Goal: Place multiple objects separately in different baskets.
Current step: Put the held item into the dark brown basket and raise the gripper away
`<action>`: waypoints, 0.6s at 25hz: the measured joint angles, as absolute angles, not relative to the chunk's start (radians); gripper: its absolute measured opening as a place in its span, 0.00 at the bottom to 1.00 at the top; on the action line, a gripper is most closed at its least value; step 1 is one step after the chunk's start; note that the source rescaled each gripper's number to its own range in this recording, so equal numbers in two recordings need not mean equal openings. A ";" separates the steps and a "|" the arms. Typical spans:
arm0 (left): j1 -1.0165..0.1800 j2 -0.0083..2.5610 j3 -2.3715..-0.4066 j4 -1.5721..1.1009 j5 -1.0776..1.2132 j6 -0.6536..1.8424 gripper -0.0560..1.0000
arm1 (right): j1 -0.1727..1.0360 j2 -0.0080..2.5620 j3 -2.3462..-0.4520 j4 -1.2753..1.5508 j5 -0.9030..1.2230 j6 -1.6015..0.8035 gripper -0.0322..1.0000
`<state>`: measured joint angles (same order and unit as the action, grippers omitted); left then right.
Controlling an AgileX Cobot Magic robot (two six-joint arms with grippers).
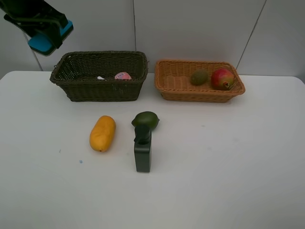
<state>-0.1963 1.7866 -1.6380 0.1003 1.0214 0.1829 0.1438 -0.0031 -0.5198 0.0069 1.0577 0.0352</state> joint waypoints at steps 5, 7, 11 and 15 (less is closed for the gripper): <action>-0.196 1.848 -1.639 0.130 0.865 0.199 0.35 | 0.144 -0.003 -0.520 0.007 1.058 0.035 1.00; -0.196 1.890 -1.639 0.140 0.807 0.203 0.35 | 0.144 -0.003 -0.520 0.007 1.058 0.035 1.00; -0.196 1.964 -1.639 0.144 0.698 0.204 0.35 | 0.144 -0.003 -0.520 0.007 1.058 0.035 1.00; -0.196 2.028 -1.639 0.140 0.625 0.204 0.35 | 0.144 -0.003 -0.520 0.007 1.058 0.035 1.00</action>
<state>-0.1963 2.0276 -1.6393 0.1402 0.6245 0.2035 0.1438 -0.0031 -0.5198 0.0069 1.0577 0.0352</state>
